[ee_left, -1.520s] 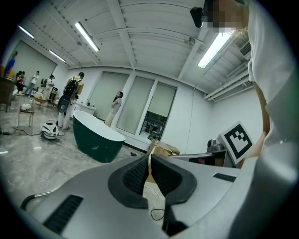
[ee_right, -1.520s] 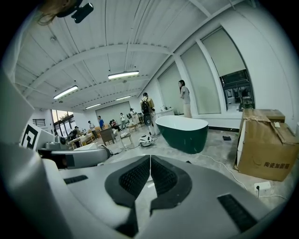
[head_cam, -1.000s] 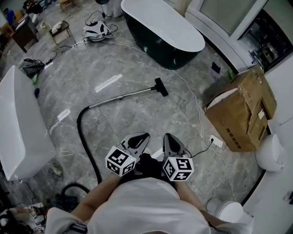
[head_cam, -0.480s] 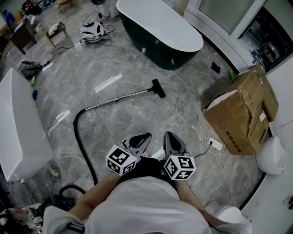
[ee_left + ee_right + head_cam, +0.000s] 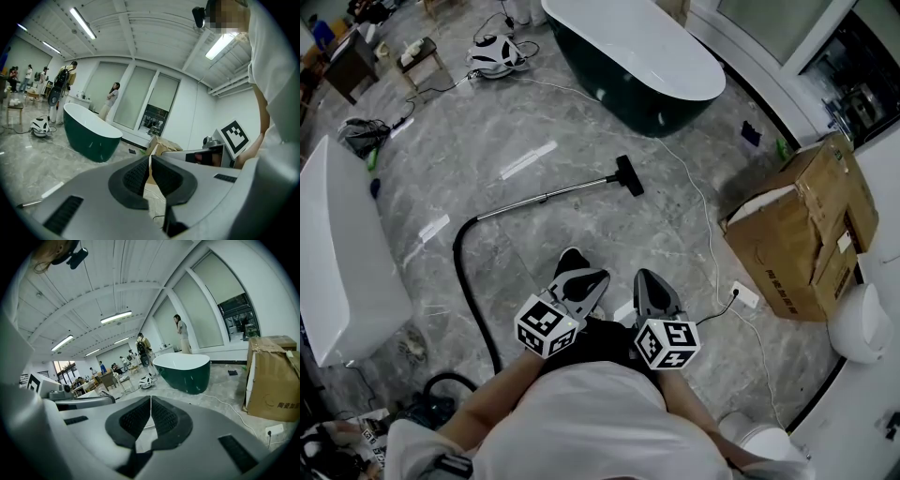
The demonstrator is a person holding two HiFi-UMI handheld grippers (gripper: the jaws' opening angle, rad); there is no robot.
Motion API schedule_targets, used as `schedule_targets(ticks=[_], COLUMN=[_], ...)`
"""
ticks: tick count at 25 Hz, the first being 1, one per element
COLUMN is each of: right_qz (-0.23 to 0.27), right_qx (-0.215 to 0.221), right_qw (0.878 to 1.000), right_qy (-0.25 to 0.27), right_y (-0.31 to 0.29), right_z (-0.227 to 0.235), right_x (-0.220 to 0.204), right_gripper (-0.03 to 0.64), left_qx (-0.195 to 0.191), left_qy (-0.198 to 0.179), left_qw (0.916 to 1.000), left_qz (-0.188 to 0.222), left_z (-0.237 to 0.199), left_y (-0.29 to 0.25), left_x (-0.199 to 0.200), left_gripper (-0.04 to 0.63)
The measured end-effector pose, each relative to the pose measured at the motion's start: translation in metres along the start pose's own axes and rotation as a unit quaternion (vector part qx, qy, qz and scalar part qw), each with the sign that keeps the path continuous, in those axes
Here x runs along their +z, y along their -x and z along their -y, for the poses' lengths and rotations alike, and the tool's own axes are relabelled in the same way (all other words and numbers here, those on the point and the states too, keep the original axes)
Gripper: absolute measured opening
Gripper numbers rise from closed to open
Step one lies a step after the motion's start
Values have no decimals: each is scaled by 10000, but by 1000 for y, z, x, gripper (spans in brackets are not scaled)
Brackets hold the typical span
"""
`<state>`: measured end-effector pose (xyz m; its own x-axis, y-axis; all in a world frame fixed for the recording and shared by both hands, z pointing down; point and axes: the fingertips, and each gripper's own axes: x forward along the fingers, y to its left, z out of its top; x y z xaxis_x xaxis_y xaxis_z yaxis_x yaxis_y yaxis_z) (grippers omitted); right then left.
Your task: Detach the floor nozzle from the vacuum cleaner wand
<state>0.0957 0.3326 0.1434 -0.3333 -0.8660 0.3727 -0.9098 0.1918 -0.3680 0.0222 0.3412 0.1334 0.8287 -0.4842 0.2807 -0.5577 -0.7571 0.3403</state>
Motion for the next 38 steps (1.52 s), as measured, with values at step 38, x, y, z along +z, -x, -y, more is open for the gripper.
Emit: schedule_targets(ticks=[38], right_qz=[-194], right_qx=[-136], right_qw=[9997], right_qy=[22], right_y=[-242], right_z=[19], right_x=[109], right_gripper=[17], left_qx=[-211], left_qy=[511], left_qw=[9985], left_qz=[19], left_z=[-237], left_y=[-106], left_x=[114], left_gripper=[25])
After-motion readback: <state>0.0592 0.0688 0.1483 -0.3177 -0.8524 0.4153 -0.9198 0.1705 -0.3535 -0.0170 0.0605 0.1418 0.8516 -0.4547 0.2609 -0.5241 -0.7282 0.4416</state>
